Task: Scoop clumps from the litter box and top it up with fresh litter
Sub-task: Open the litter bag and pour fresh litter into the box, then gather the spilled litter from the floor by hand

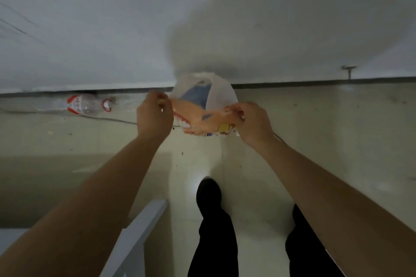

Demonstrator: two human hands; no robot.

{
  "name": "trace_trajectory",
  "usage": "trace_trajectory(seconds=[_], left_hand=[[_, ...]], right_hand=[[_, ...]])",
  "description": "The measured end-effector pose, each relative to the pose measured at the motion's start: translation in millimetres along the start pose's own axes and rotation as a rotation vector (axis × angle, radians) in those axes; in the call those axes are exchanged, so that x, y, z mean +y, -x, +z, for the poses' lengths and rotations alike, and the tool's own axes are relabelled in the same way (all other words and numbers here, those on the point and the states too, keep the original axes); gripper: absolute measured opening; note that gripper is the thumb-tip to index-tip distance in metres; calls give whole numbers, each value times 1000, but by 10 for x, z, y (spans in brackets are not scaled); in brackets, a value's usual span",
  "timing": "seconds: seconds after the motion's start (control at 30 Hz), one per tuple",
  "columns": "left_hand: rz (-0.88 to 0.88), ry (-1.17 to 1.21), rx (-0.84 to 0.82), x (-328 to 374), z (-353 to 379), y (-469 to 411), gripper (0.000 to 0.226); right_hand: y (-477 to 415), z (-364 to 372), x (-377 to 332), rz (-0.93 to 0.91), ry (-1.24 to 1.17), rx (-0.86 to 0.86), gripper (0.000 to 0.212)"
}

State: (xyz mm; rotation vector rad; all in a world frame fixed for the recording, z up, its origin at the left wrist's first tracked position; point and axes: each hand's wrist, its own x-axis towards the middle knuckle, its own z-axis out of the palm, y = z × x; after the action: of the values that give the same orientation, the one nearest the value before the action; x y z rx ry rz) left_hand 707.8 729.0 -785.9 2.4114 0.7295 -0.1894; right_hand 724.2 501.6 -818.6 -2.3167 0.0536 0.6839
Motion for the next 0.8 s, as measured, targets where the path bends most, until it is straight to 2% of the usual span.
trace_trajectory(seconds=[0.17,0.23,0.33,0.43,0.6,0.8], left_hand=[[42,106,-149,48,-85,-75,63],[173,16,-124,150,-270,-3,62],[333,-108,-66,517,-719,140,48],[510,-184,-12,1123,-1341,449,43],[853,-262,141,2327,-2380,1170,47],[1209,-214,293,3871,-3121,2179,54]], right_hand=[[-61,-96,-182,-47,75,-22,44],[56,-315,-326,-46,140,-15,52],[357,-820,-671,-68,222,76,49],[855,-1488,-1118,-115,273,267,46],[2022,-2738,-1706,-159,382,627,46],[3689,-4157,-1764,-58,528,1006,51]])
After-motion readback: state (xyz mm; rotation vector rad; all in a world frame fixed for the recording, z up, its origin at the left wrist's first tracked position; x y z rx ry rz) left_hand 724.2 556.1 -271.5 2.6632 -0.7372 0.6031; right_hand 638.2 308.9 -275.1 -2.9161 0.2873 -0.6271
